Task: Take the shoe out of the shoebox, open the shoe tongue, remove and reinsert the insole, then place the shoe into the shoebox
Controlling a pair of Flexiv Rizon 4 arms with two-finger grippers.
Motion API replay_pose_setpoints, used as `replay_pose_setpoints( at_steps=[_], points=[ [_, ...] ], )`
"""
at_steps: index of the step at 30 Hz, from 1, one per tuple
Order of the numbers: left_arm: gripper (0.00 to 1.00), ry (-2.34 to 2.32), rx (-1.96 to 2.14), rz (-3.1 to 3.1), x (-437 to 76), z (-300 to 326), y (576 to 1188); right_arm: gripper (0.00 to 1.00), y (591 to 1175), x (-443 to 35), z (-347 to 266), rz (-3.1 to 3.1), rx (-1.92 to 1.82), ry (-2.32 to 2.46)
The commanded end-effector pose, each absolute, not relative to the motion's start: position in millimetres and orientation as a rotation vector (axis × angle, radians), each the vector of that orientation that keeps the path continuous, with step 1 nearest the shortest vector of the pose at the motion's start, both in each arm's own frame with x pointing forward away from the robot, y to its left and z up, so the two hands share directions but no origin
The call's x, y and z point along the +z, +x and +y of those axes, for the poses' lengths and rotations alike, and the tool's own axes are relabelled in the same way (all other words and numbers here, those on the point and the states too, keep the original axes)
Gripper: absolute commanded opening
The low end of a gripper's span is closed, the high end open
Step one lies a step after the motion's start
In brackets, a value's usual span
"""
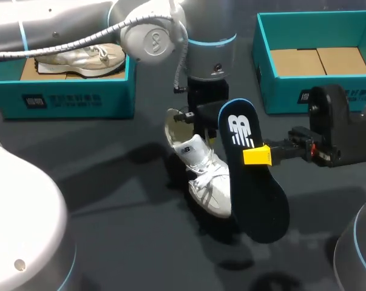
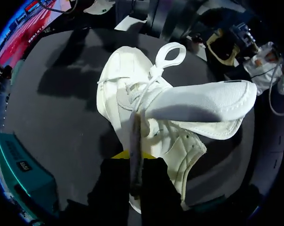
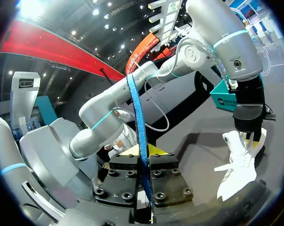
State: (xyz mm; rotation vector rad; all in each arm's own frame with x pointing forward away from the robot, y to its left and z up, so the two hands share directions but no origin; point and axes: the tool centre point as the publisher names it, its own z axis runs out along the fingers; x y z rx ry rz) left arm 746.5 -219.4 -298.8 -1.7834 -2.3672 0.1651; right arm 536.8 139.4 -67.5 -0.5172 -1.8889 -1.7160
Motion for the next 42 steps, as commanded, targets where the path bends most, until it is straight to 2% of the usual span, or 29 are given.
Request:
replay_pose_setpoints(
  at_steps=[1, 17, 42],
  points=[
    [0.00, -2.218, 0.092, -1.962, -299, -220, 745, 0.00, 536, -69, 141, -1.888, -1.718, -0.518],
    [0.00, -2.331, 0.071, -1.800, -311, -220, 736, 0.00, 536, -69, 141, -1.888, -1.718, -0.518],
    [0.00, -2.110, 0.019, -1.956, -337, -232, 729, 0.00, 536, -69, 141, -1.888, -1.718, -0.518]
  ],
)
